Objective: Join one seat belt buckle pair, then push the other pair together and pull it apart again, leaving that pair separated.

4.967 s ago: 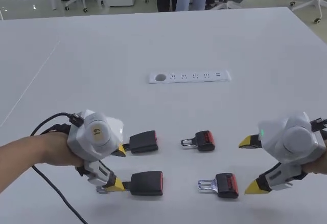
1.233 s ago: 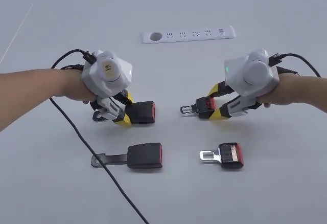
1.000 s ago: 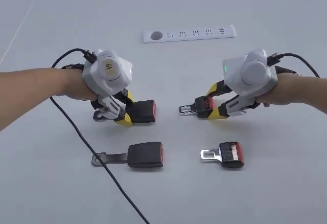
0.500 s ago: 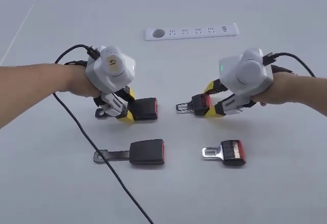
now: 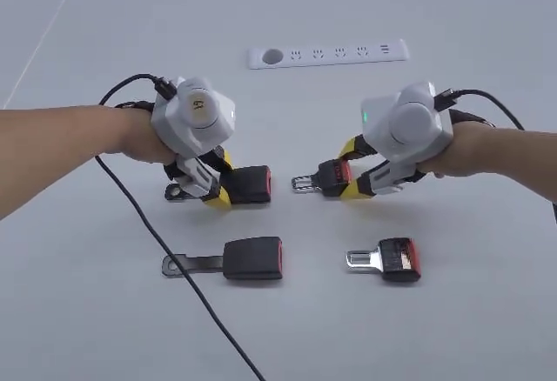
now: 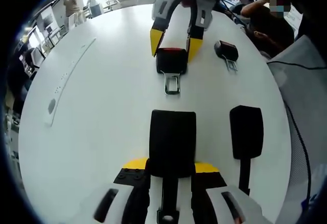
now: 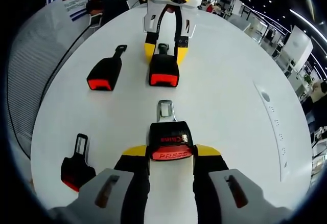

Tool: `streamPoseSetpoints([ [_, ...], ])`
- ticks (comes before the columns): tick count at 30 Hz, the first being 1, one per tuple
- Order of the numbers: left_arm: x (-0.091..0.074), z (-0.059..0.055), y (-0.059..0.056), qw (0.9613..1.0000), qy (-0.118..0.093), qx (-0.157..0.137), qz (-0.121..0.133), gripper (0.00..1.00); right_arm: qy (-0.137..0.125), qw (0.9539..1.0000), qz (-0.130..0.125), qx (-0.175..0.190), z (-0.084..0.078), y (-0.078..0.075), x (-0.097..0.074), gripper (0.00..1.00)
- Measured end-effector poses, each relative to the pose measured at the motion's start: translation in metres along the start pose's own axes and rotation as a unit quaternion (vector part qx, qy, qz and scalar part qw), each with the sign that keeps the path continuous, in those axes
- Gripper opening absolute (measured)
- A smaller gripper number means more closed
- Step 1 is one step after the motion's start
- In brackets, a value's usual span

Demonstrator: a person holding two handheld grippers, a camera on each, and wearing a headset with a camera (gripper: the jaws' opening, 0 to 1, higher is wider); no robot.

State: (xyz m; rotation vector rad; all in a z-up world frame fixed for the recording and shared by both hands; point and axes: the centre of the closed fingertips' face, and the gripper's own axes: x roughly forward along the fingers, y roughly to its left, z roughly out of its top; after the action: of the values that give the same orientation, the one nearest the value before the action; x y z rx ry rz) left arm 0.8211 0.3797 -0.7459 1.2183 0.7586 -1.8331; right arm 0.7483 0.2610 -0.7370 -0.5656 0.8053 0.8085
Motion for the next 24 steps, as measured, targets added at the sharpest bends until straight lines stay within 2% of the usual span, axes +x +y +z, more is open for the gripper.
streamPoseSetpoints([
  [24, -0.001, 0.0, 0.0, 1.0, 0.004, 0.001, -0.001, 0.3, -0.002, 1.0, -0.003, -0.007, 0.021, 0.0, 0.012, 0.3],
])
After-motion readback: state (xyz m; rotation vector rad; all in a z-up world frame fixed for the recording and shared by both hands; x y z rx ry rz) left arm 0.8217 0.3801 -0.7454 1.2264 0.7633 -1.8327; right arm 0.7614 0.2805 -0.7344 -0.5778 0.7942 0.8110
